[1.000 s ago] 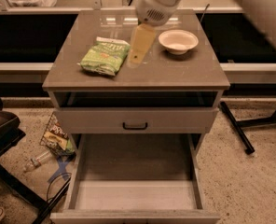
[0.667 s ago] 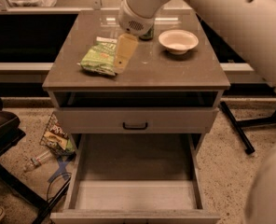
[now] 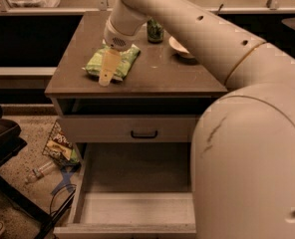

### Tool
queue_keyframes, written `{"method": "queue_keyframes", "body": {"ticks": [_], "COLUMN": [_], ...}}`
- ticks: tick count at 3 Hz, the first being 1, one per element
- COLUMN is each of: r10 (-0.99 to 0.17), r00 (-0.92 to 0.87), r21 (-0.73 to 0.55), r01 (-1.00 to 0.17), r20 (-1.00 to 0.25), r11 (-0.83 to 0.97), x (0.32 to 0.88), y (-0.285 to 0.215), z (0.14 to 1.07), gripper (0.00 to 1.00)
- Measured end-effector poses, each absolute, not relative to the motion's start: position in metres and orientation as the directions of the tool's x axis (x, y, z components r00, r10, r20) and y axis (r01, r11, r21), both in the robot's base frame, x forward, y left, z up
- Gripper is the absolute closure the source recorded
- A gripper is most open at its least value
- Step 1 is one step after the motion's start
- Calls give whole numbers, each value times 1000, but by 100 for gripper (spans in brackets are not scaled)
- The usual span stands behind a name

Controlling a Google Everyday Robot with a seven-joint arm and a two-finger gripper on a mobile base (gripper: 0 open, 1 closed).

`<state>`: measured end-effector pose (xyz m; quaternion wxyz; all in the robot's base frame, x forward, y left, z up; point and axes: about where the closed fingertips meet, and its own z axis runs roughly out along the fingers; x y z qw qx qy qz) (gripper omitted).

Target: Place green jalapeno chip bag into middle drawer

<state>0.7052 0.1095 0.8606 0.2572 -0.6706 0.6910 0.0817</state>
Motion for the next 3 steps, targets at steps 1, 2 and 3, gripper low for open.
{"method": "queue_keyframes", "body": {"ticks": [1, 2, 3], "r10": [-880, -879, -879], "r00": [33, 32, 32], "r21": [-205, -191, -189], "r01": [-976, -979, -980], "r20": [-474, -476, -476], "r11": [74, 68, 66], "x": [712, 714, 714], "y": [125, 136, 137], "z": [843, 826, 826], "gripper": [25, 49, 72]}}
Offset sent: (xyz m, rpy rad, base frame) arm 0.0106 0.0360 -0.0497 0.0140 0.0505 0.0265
